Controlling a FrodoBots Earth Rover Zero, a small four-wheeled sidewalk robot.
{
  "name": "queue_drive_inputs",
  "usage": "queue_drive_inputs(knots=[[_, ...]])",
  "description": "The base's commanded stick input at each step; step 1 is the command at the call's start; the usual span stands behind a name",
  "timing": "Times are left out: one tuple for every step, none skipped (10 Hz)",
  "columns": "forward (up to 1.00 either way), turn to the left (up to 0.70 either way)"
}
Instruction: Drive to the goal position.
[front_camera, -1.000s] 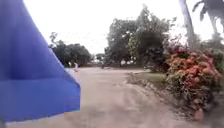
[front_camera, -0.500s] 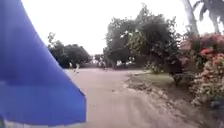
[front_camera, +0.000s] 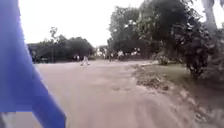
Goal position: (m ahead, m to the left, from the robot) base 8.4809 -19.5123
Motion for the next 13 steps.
queue_drive_inputs(knots=[[1.00,0.00],[1.00,0.00],[1.00,0.00],[1.00,0.00],[1.00,0.00],[1.00,0.00],[1.00,0.00],[1.00,0.00],[1.00,0.00],[1.00,0.00],[1.00,0.00],[1.00,0.00],[1.00,0.00]])
